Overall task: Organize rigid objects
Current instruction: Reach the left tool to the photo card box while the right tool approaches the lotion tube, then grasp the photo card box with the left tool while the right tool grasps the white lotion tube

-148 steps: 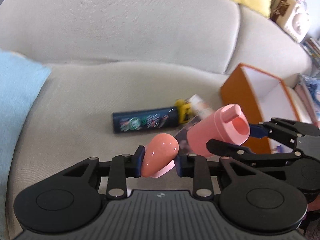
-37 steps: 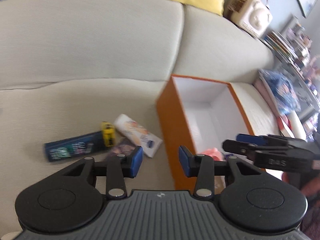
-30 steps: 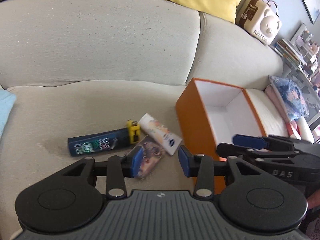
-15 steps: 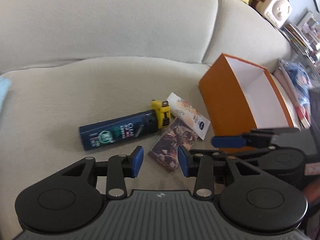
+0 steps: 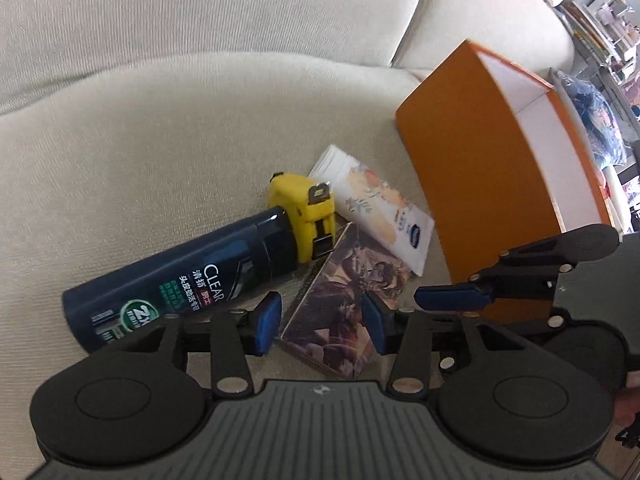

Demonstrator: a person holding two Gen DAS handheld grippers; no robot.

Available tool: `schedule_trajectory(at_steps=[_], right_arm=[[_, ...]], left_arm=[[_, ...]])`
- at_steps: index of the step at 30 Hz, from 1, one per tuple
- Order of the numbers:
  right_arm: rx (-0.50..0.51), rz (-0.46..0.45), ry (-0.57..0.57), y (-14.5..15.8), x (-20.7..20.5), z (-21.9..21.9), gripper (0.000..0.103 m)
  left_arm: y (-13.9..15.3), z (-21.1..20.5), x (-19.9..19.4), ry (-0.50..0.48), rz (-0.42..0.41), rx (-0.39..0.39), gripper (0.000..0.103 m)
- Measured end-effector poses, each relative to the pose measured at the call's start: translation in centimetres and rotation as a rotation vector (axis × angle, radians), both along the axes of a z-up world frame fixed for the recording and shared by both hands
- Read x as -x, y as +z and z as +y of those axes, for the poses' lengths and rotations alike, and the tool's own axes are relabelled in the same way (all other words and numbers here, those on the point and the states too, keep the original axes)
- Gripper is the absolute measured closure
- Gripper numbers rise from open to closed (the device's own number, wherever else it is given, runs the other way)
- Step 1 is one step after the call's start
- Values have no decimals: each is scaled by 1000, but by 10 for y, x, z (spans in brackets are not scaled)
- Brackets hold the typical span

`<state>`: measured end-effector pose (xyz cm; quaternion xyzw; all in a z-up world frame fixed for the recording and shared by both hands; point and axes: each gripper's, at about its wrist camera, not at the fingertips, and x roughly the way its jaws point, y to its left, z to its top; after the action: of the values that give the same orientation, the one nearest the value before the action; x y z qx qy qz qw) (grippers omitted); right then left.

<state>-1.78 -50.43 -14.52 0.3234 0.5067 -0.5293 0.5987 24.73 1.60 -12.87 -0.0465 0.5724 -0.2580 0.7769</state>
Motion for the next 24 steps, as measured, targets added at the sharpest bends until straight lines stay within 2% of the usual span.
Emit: schedule_trajectory(at_steps=[2,3,4,8,12,14,16,17,22,24], right_arm=[[-7,-4,3,-4,-1,-4,82],[-15,3,2,-6,-1,-5,82],[-17,10,6,-8,-1,-7,82],[-25,7,4,-16,-2,-10,88],[-20,38,15,-21,-8,-10,91],[-10,44,35,-20,-12,-9,99],[-1,42,47,-21,-17,-8,102],[9,39,56,-22,-20,-8,102],[37,73,111,-22,-32,-3,102],[31,62,111,-19,-30,-1,102]], left_arm=[[-9,-2,-2,4,21,-3,43],[-14,-2,-4,5,38,18,34],[-18,-3,-4,12,50,35,30],[-20,-2,-3,44,57,55,35],[-17,6,2,119,80,62,49],[-16,14,7,168,113,70,54],[-17,23,15,217,142,77,60],[-17,28,19,248,157,89,62],[-14,47,32,341,178,123,88],[-10,49,34,358,170,133,93]])
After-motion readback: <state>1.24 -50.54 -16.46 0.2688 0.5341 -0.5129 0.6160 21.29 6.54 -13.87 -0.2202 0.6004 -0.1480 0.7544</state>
